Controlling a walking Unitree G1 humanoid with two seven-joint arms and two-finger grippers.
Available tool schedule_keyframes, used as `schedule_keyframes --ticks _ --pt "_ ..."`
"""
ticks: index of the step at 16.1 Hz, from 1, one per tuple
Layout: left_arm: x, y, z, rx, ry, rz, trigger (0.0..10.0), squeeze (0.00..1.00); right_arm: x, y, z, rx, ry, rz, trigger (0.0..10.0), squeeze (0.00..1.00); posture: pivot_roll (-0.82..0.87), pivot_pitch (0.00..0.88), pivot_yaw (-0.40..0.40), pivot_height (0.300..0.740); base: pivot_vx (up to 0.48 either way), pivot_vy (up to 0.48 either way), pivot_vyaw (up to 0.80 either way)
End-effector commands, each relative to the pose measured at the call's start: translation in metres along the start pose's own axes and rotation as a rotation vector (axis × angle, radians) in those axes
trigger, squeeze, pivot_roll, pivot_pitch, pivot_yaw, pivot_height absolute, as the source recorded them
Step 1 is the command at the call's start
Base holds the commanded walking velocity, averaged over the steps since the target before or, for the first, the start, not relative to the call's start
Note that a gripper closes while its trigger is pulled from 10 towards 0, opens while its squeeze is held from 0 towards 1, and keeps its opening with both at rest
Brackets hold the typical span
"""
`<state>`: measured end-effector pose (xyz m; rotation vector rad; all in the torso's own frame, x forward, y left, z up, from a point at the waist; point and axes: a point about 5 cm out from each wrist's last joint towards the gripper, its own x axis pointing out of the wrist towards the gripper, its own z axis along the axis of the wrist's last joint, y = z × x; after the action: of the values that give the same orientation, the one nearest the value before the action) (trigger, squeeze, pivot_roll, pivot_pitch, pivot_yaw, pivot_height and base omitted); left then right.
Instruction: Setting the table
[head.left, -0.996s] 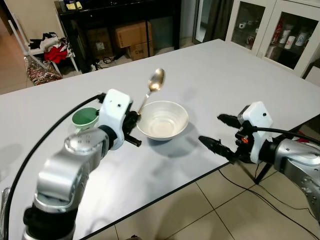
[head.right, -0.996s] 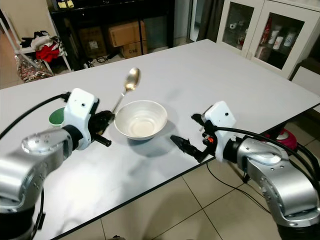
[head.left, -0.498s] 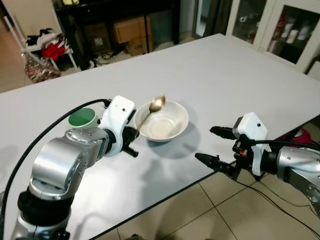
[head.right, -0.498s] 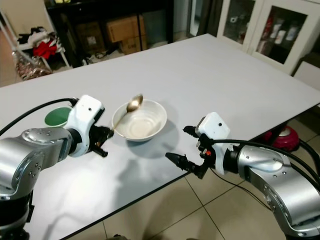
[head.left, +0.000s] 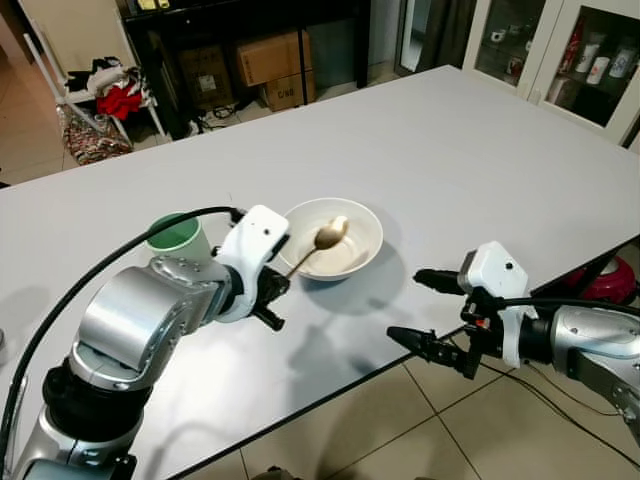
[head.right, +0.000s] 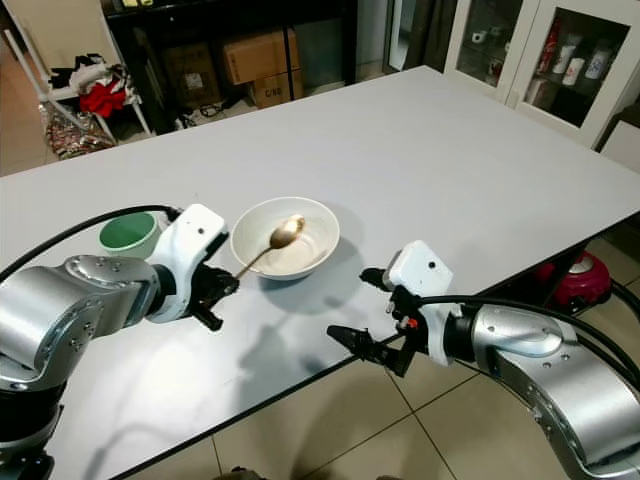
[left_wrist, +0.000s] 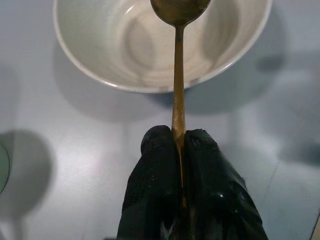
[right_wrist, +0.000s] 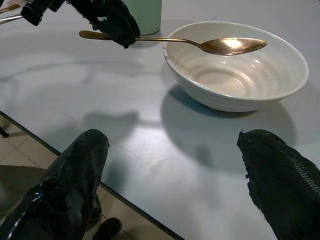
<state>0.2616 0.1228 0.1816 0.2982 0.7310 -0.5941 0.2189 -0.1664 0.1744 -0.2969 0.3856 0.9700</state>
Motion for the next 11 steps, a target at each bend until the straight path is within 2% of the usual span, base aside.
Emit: schedule_keyframes --ticks 1,2,11 --pt "0.000 0.004 0.002 0.007 0.009 0.016 10.0 0.05 -0.001 0.005 0.004 -0.016 -0.005 0.021 10.0 0.00 -0.09 0.000 0.128 0.740 0.000 0.000 0.00" --pt "0.002 0.007 0.004 0.006 0.011 0.023 10.0 0.12 -0.001 0.005 0.005 -0.018 -0.009 0.021 10.0 0.00 -0.09 0.000 0.128 0.740 0.000 0.000 0.00" --pt "0.014 0.018 0.011 -0.007 0.019 0.052 10.0 0.12 -0.001 0.006 0.008 -0.020 -0.019 0.014 10.0 0.00 -0.09 0.000 0.137 0.740 0.000 0.000 0.00"
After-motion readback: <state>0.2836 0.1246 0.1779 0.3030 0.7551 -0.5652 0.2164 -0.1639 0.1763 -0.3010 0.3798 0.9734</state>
